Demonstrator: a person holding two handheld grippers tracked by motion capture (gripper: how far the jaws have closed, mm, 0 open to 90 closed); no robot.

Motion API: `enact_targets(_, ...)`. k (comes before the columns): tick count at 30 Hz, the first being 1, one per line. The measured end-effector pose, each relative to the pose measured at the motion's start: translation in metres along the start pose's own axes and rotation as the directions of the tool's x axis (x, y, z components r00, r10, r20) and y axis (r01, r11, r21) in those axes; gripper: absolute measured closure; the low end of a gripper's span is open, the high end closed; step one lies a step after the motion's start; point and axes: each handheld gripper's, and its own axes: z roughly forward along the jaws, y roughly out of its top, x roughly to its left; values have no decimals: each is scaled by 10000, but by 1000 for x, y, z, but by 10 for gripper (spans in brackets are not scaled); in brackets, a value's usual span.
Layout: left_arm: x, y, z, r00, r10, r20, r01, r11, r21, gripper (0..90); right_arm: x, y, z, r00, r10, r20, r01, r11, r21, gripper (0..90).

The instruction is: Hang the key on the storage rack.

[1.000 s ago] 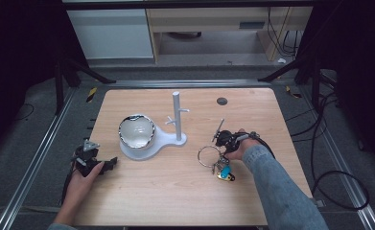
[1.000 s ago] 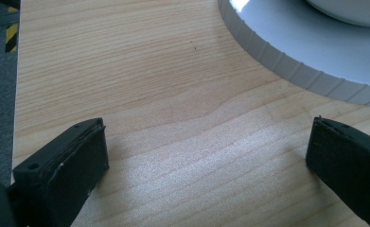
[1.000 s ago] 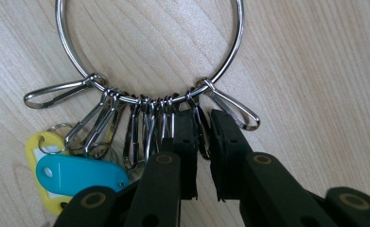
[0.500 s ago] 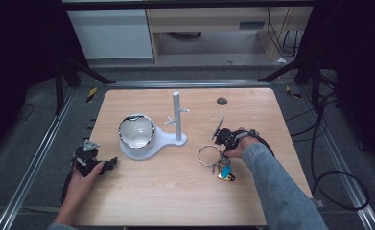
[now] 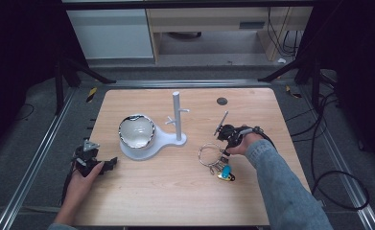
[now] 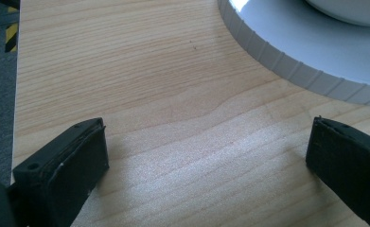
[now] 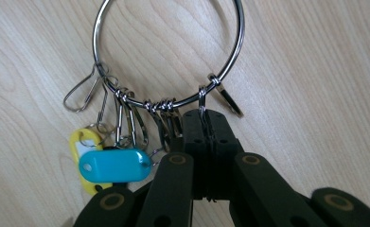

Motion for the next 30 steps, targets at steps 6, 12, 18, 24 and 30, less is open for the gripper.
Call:
enact_targets(6, 0, 0, 0, 10000, 22, -7, -22, 10000, 6, 0, 1, 2, -8, 9996, -35, -266, 25, 9993, -370, 885)
enact_targets(12, 0, 0, 0, 10000, -7, -3, 7, 10000, -21, 0, 2, 2, -19, 9994, -38, -335, 10, 9964, -852, 888)
enact_targets(18, 0, 0, 0, 10000, -5, -6, 5, 10000, -17, 0, 3, 1, -37, 9996, 15, -268, -52, 9899, -1416, 889)
enact_targets(24, 0, 0, 1, 10000, -13, -16, 13, 10000, -26, 0, 4, 1, -48, 9997, 77, -218, -114, 9850, -1723, 889)
enact_targets(30, 0, 0, 1, 10000, -15, -18, 15, 10000, -24, 0, 2, 1, -57, 9995, 313, -22, -312, 9815, -1891, 890)
